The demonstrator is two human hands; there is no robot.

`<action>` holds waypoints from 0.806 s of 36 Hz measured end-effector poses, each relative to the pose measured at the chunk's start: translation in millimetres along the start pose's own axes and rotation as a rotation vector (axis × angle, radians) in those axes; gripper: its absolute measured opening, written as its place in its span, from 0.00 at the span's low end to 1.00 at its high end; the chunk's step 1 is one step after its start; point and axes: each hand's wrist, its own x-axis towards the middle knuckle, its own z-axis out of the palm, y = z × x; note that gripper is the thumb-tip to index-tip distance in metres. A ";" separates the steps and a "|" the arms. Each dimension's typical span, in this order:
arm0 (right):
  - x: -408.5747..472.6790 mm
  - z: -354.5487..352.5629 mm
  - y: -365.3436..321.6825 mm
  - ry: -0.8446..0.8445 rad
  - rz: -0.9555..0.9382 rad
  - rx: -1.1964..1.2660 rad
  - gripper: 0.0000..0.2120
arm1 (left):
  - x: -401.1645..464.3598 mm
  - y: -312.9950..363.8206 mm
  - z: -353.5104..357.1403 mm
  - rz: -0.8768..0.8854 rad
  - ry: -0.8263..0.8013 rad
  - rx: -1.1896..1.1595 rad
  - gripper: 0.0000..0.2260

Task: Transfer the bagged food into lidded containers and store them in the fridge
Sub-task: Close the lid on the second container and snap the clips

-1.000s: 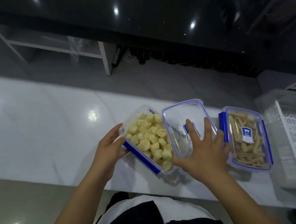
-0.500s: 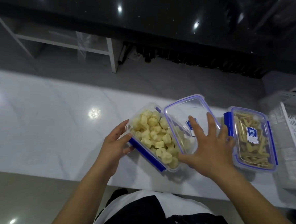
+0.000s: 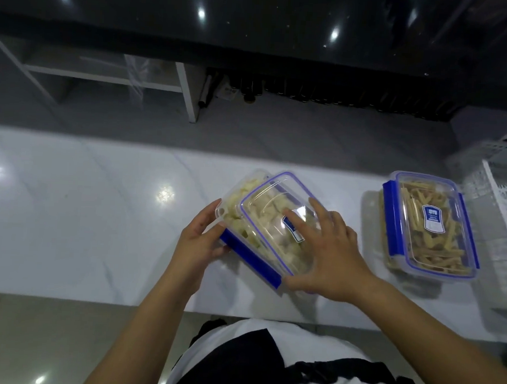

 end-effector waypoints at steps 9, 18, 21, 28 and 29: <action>-0.4 -9.0 3.7 0.080 -0.075 0.041 0.53 | -4.0 -1.3 1.6 0.028 -0.014 0.009 0.14; 22.8 9.1 -21.3 0.031 -0.100 -0.167 0.53 | -9.7 -11.6 -2.1 -0.018 0.017 -0.238 0.14; 24.0 7.3 -10.7 0.012 -0.123 -0.138 0.52 | -16.4 -19.3 -4.0 -0.005 0.033 -0.315 0.20; 15.7 11.4 -5.8 0.019 -0.113 -0.151 0.51 | -23.2 -27.3 13.4 0.015 0.096 -0.311 0.21; 13.1 13.9 -6.4 0.025 -0.098 -0.161 0.50 | -22.0 -25.5 13.1 0.019 0.108 -0.325 0.21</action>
